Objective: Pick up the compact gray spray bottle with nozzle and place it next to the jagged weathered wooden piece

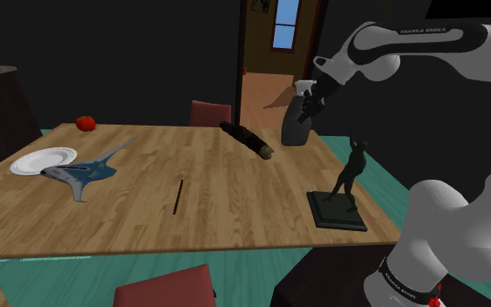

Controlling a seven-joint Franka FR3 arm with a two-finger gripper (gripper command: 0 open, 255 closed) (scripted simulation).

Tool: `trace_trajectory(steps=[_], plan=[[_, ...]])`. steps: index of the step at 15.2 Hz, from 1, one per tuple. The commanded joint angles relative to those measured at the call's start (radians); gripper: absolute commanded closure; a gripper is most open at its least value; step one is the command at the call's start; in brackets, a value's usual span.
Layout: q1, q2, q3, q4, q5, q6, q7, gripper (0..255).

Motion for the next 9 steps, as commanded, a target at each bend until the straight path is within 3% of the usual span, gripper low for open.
trace_trajectory(steps=[1,9], plan=[[-0.001,-0.002,0.009,0.024,-0.001,-0.025,0.012,255],[0.007,0.005,0.029,0.131,0.001,-0.120,0.047,255]])
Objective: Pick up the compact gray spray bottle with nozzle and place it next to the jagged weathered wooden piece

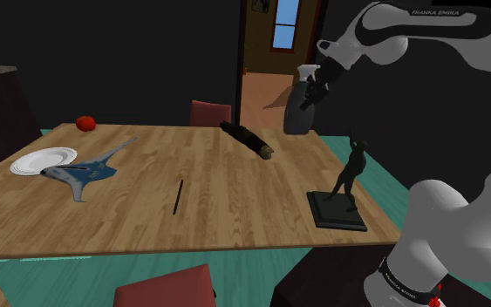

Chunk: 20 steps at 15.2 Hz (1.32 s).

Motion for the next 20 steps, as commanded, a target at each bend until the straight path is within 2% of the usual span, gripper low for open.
trace_trajectory(steps=[1,4,7,9,10,11,12,14,18,20], plan=[[0.002,0.002,0.004,0.022,0.001,-0.019,0.007,255],[0.073,0.130,-0.096,0.138,0.059,-0.026,-0.058,255],[0.153,0.279,-0.223,0.269,0.154,-0.055,-0.140,255],[0.207,0.407,-0.334,0.368,0.258,-0.095,-0.215,255],[0.227,0.491,-0.397,0.423,0.333,-0.128,-0.262,255],[0.226,0.592,-0.457,0.482,0.430,-0.175,-0.318,255],[0.193,0.704,-0.496,0.546,0.537,-0.233,-0.373,255],[0.047,0.874,-0.468,0.676,0.693,-0.333,-0.430,255],[-0.247,1.103,-0.342,0.974,0.874,-0.469,-0.423,255],[-0.398,1.219,-0.280,1.174,0.957,-0.531,-0.380,255]])
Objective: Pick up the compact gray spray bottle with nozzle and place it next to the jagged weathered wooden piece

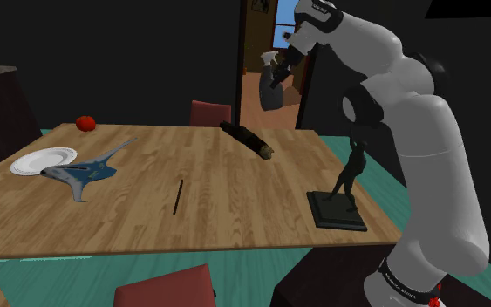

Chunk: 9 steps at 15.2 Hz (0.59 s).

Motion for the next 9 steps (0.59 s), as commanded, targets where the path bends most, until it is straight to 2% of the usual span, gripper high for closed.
trace_trajectory(steps=[1,9], plan=[[-0.101,0.074,0.041,0.136,0.055,-0.042,0.031,255],[0.002,0.040,0.014,-0.055,0.022,0.061,-0.051,255]])
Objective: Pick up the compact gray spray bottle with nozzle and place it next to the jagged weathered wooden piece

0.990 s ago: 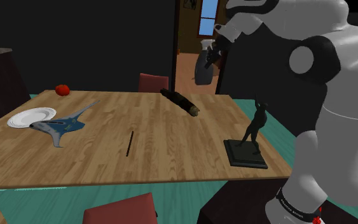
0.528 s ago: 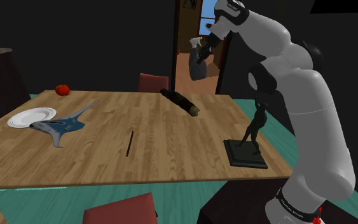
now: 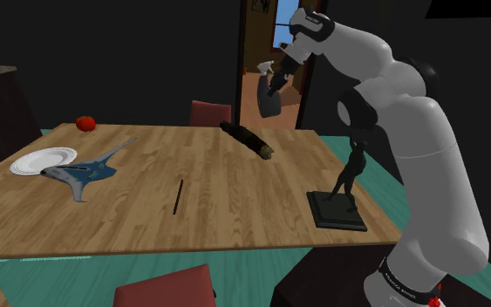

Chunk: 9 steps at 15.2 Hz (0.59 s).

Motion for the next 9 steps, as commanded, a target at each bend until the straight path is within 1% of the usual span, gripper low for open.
trace_trajectory(steps=[1,9], plan=[[0.019,-0.005,-0.004,-0.039,-0.004,0.023,-0.019,255],[0.076,-0.011,-0.011,-0.169,-0.007,0.109,-0.084,255]])
